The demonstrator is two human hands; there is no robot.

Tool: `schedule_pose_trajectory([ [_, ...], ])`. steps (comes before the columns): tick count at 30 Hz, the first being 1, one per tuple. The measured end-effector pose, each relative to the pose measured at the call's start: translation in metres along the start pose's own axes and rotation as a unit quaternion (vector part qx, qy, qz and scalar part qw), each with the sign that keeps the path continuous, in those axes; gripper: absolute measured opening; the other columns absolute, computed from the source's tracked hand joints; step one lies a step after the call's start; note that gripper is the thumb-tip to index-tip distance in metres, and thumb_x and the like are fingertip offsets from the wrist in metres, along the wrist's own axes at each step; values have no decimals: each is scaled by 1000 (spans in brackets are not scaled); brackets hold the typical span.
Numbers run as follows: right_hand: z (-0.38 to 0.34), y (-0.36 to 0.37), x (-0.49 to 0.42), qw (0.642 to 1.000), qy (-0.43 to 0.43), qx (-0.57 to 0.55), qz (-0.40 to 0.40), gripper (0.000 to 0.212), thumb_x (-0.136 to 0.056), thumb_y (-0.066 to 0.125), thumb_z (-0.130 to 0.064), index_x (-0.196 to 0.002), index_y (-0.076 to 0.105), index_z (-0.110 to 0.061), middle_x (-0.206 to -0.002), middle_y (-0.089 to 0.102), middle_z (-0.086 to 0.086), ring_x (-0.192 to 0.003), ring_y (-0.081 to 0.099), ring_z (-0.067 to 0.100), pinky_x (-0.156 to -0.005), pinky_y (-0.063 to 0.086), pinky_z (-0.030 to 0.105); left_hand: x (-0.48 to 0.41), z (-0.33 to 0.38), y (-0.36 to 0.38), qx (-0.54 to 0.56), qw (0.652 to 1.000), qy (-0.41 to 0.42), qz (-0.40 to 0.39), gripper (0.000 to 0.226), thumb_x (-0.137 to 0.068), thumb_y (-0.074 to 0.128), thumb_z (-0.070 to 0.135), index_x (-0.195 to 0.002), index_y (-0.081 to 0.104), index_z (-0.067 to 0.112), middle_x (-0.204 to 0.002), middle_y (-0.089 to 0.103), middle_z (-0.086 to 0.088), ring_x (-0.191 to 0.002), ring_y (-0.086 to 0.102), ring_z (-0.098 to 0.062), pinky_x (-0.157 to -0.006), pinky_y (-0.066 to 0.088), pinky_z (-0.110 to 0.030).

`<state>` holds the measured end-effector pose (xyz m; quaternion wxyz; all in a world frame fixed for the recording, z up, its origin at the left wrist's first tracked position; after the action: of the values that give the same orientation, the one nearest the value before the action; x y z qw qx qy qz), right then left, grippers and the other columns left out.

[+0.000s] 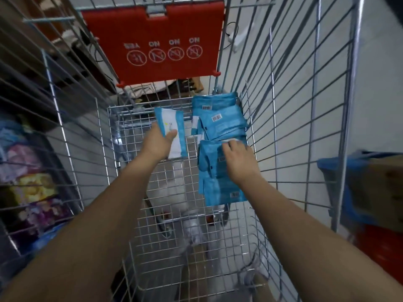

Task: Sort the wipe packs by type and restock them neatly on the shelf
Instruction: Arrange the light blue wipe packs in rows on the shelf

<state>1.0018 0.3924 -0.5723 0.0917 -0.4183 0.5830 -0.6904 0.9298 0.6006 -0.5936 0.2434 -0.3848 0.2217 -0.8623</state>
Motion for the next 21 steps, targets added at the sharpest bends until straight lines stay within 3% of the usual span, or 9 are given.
schedule_pose_trajectory([
  [3, -9, 7, -2, 998, -19, 58, -33, 44, -90, 45, -6, -133, 38, -13, -132, 46, 10, -124, 40, 31, -111, 21, 43, 26, -1, -19, 87, 996, -11, 32, 36, -94, 58, 23, -123, 45, 6, -106, 60, -8, -67, 56, -13, -34, 42, -18],
  [6, -16, 2, 4, 990, -59, 112, -54, 34, -96, 36, -9, -128, 47, -14, -126, 57, 7, -124, 41, 30, -113, 18, 43, 51, 1, -32, 140, 990, -11, 13, 40, -88, 67, 26, -120, 49, 11, -108, 66, -9, -78, 65, -32, -40, 39, -22],
  [8, -19, -15, 13, 990, -70, 110, -46, 34, -95, 36, -8, -124, 51, -16, -118, 63, 8, -122, 45, 29, -117, 13, 42, 70, 10, -42, 176, 984, -23, -6, 42, -85, 71, 21, -119, 48, 14, -102, 66, -4, -72, 64, -23, -39, 40, -20],
  [11, -19, -51, 28, 995, -7, -94, 15, 17, -92, 45, -9, -105, 55, -16, -100, 65, 9, -102, 56, 29, -95, 37, 31, 109, 33, -60, 209, 977, -13, -37, 47, -81, 73, 10, -118, 46, 18, -99, 64, 2, -71, 61, -12, -45, 44, -21],
  [12, -18, -61, 34, 974, 29, -225, 26, 4, -91, 53, -12, -94, 54, -13, -89, 63, 8, -89, 57, 28, -76, 41, 28, 124, 41, -68, 218, 975, -3, -41, 49, -79, 74, 6, -117, 46, 19, -102, 65, 1, -78, 63, -13, -52, 48, -22],
  [13, -18, -72, 42, 930, 68, -361, 24, 13, -87, 63, -15, -87, 51, -10, -79, 59, 9, -78, 55, 26, -65, 40, 26, 139, 47, -77, 225, 973, 7, -40, 51, -77, 76, 2, -116, 48, 18, -104, 66, 1, -85, 65, -14, -61, 53, -26],
  [15, -28, -92, 58, 810, 103, -578, -22, 34, -77, 76, -21, -96, 53, -4, -87, 65, 15, -79, 60, 26, -69, 51, 33, 174, 58, -98, 242, 970, 28, -23, 45, -75, 76, -2, -108, 53, 18, -102, 68, 1, -86, 67, -12, -74, 55, -29],
  [17, -48, -117, 78, 713, 83, -688, -101, 39, -80, 74, -20, -111, 55, -7, -101, 70, 14, -89, 67, 29, -76, 54, 46, 214, 69, -121, 257, 965, 52, 6, 35, -75, 77, 0, -98, 58, 19, -92, 68, 4, -73, 65, -4, -70, 52, -23],
  [21, -93, -178, 137, 598, -15, -771, -219, 15, -91, 59, -17, -106, 64, -17, -88, 72, 0, -71, 68, 13, -53, 52, 24, 305, 78, -161, 271, 957, 60, 83, 47, -54, 74, 21, -98, 60, 16, -90, 68, 1, -69, 61, -2, -67, 50, -18],
])
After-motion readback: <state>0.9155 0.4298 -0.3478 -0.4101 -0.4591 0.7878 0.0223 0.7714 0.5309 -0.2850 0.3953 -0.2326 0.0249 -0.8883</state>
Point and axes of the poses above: each hand's wrist, its own x-axis away from the middle knuckle, its own y-axis out of the palm, z = x × y, the point moved 6 cm from there along -x, towards the middle knuckle
